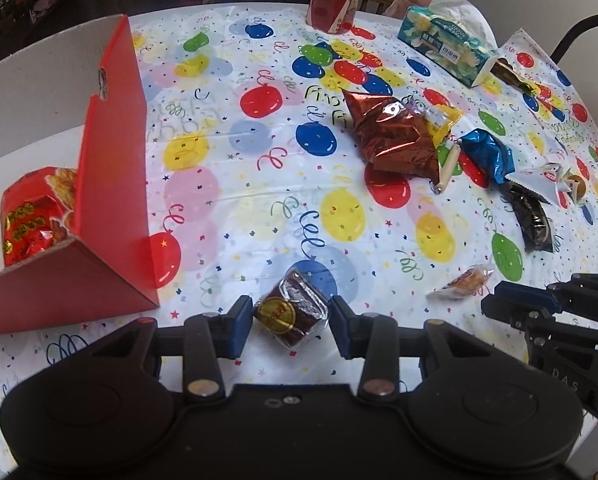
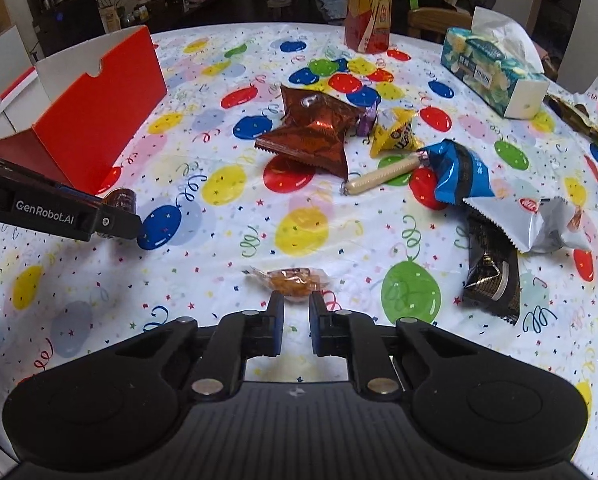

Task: Organize snacks
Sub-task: 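Grasp the brown square candy with the left tool while the right tool grasps the small wrapped candy, then carry the brown candy with the left tool while the right tool carries the wrapped candy to the box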

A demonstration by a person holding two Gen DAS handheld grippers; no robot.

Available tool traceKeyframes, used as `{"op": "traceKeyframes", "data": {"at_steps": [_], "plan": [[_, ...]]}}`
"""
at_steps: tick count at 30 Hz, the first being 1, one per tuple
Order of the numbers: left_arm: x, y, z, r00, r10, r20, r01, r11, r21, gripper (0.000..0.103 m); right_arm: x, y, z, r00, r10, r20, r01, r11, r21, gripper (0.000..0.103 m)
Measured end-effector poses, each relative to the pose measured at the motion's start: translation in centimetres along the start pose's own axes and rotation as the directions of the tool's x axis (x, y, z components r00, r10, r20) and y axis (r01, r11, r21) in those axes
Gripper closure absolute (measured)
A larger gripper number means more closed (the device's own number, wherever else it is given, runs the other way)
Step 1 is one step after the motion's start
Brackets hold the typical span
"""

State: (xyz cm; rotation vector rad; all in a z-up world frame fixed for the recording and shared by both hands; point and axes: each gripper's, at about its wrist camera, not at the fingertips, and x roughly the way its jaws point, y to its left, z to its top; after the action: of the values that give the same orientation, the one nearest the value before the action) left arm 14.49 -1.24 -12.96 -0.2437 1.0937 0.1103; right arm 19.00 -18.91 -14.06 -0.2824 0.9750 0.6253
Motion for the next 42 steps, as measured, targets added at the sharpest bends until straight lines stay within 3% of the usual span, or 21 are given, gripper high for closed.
{"op": "traceKeyframes", "data": {"at_steps": [11,15,17,19,20,21,32,36,42], "plan": [[-2.4,0.2,-0.2,0.999,-0.022,0.049,0.020,0.999,0.043,0.064,-1.0,0.0,0.6,0.999,-0.020,0.050,0.019,1.000,0.021,0.092],[-2.6,0.4,-0.4,0.999,-0.019,0.046,0.017,0.999,0.047,0.064,-0.4,-0.2,0.4,0.999,-0.007,0.050,0.005,0.999,0.040,0.085],[-2.7,0.6,-0.5,0.999,-0.016,0.044,0.014,0.999,0.045,0.064,-0.2,-0.3,0.4,0.998,-0.009,0.057,0.007,0.999,0.040,0.071],[-2.8,0.7,-0.5,0.999,-0.012,0.044,0.010,0.999,0.043,0.064,-0.1,-0.4,0.3,0.997,-0.013,0.076,0.010,0.999,0.031,0.049],[-2.8,0.8,-0.5,0.999,-0.009,0.044,0.007,0.999,0.043,0.064,0.0,-0.3,0.2,0.996,-0.012,0.084,0.010,1.000,0.022,0.031],[-2.9,0.8,-0.5,0.999,-0.006,0.043,0.005,0.999,0.041,0.064,0.2,-0.2,0.2,0.996,-0.006,0.087,0.005,1.000,0.006,0.029],[-3.1,1.1,-0.6,0.999,0.009,0.041,-0.011,0.999,0.030,0.064,3.2,0.5,0.1,0.999,-0.006,0.049,0.008,0.999,-0.054,0.031],[-3.1,1.2,-0.6,0.999,0.011,0.043,-0.012,1.000,0.024,0.064,3.4,0.1,0.1,0.999,-0.011,0.040,0.012,0.999,-0.037,0.048],[-3.2,1.3,-0.6,0.999,0.011,0.044,-0.012,1.000,0.015,0.064,2.9,-0.4,0.1,0.999,0.002,0.045,-0.001,1.000,-0.012,0.066]]}}
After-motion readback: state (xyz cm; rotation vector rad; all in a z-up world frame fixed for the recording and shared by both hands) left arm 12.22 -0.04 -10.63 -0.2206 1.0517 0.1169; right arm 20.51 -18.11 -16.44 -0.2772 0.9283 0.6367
